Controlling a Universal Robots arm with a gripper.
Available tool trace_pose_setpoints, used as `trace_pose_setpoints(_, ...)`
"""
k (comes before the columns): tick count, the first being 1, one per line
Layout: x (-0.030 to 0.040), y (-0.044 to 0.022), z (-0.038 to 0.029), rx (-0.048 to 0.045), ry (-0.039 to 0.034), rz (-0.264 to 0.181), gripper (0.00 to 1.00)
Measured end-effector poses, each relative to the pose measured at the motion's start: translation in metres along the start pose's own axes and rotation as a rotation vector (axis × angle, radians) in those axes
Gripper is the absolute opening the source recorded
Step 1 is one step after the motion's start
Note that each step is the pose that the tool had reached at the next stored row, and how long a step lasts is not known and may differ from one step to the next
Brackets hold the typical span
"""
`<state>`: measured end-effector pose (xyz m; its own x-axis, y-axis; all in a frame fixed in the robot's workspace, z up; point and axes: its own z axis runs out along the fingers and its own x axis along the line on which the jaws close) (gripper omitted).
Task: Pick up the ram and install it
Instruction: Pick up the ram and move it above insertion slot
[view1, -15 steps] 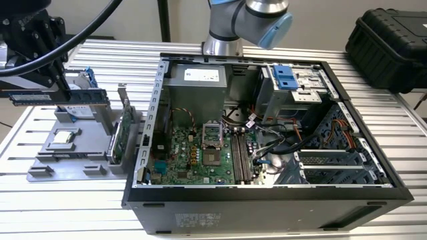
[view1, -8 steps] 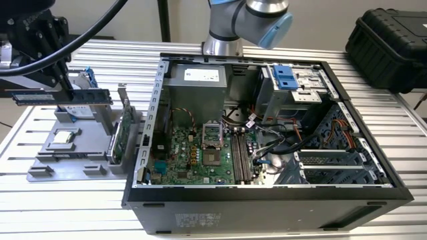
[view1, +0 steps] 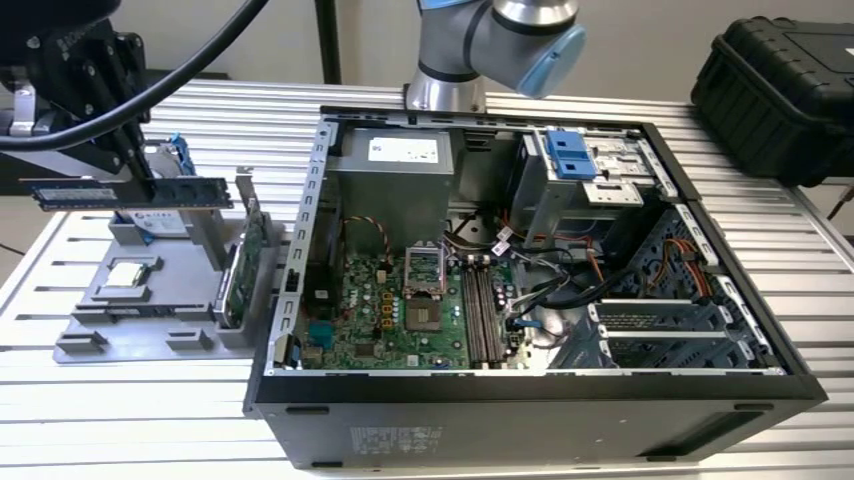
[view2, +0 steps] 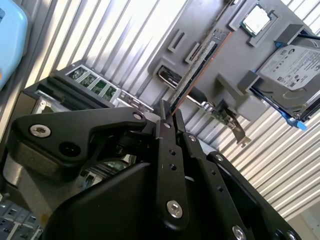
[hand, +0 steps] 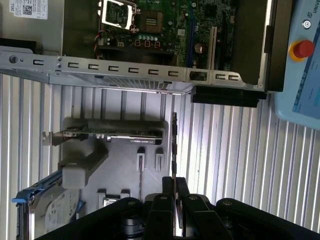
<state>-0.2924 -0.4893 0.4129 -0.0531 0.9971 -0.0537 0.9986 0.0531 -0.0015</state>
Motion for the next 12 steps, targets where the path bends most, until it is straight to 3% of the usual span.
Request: trace_pose_setpoints(12, -0.0005, 0.0078, -0.0011, 0.0000, 0.0000, 0.000, 0.00)
